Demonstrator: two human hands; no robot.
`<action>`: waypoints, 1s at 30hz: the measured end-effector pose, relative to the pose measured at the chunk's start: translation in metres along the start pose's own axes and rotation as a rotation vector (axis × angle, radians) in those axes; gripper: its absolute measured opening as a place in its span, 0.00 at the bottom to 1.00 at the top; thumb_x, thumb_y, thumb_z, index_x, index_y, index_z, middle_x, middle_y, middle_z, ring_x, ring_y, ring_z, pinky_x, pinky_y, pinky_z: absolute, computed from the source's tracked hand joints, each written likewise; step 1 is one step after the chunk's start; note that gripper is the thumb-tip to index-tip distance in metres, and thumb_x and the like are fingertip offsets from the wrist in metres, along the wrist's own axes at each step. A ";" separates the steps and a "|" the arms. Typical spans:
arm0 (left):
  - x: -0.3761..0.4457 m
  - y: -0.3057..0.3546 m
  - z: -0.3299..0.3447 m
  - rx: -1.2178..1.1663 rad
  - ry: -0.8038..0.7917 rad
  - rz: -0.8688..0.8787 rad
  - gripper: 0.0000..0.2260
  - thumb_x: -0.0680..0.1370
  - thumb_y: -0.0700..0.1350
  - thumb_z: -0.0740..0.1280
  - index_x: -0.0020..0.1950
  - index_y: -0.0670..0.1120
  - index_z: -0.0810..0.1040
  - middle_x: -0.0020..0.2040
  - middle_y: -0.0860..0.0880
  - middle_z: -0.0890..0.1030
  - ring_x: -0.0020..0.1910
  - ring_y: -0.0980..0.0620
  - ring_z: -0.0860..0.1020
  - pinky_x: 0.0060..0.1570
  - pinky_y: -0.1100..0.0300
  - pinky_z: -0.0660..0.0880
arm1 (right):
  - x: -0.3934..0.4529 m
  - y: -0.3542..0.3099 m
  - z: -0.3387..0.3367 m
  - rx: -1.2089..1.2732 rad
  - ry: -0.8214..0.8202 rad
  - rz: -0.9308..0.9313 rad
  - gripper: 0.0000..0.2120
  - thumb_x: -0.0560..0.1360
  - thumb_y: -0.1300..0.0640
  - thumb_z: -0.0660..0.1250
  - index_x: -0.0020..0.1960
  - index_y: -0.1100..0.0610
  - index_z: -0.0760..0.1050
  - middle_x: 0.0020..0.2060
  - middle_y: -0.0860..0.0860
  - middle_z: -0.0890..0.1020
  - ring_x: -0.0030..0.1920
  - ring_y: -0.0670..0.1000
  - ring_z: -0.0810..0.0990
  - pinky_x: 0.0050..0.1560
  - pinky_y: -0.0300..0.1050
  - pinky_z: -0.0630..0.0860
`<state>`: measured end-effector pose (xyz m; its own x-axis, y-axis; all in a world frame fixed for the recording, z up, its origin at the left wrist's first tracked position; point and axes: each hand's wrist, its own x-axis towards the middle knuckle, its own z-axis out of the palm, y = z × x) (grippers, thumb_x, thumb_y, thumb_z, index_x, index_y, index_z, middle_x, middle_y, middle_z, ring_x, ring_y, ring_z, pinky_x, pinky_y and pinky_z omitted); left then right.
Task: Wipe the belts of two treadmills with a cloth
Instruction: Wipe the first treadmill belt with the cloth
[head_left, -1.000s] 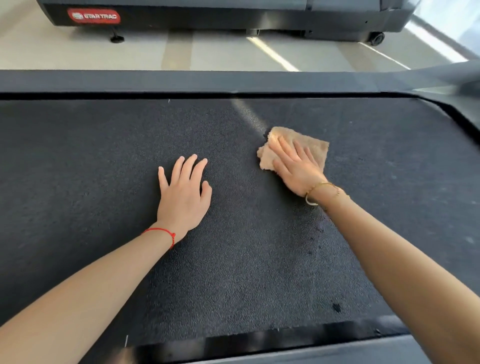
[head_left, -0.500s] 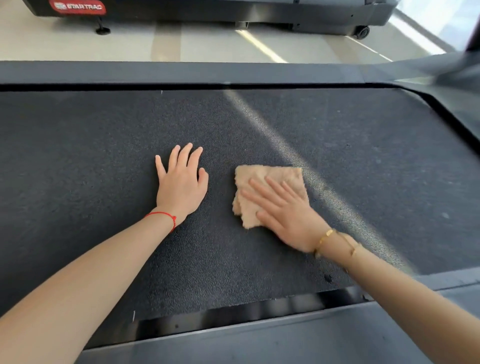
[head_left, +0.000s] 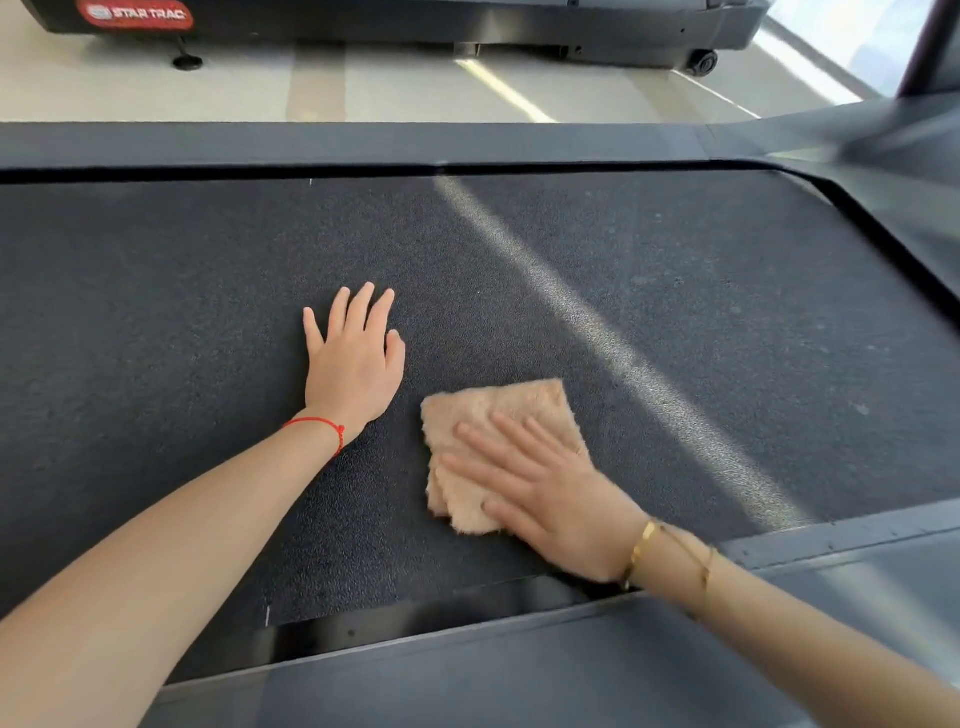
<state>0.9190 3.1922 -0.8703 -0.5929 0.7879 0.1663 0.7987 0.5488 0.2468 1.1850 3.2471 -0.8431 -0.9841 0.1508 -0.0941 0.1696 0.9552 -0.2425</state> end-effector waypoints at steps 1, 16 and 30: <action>0.000 0.000 0.000 -0.001 -0.002 0.001 0.23 0.83 0.48 0.54 0.79 0.49 0.60 0.80 0.48 0.60 0.79 0.46 0.54 0.76 0.35 0.47 | 0.009 0.016 -0.003 -0.042 0.024 0.074 0.24 0.84 0.44 0.45 0.79 0.40 0.44 0.79 0.41 0.44 0.80 0.51 0.41 0.78 0.52 0.38; 0.001 -0.003 0.004 0.012 0.014 0.015 0.23 0.83 0.49 0.54 0.79 0.49 0.61 0.79 0.47 0.61 0.79 0.45 0.55 0.75 0.34 0.49 | 0.030 0.013 0.001 -0.020 0.067 0.030 0.24 0.85 0.44 0.45 0.80 0.40 0.46 0.79 0.40 0.45 0.79 0.49 0.39 0.78 0.49 0.37; 0.001 0.000 0.000 0.013 0.003 0.007 0.23 0.83 0.48 0.55 0.79 0.49 0.61 0.79 0.48 0.61 0.79 0.45 0.55 0.75 0.35 0.49 | 0.055 0.011 0.000 -0.065 0.083 0.112 0.24 0.84 0.45 0.44 0.80 0.41 0.46 0.80 0.42 0.46 0.80 0.53 0.41 0.78 0.53 0.38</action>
<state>0.9190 3.1929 -0.8705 -0.5879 0.7907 0.1706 0.8038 0.5472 0.2334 1.1324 3.2662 -0.8513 -0.9607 0.2752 -0.0359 0.2772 0.9453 -0.1719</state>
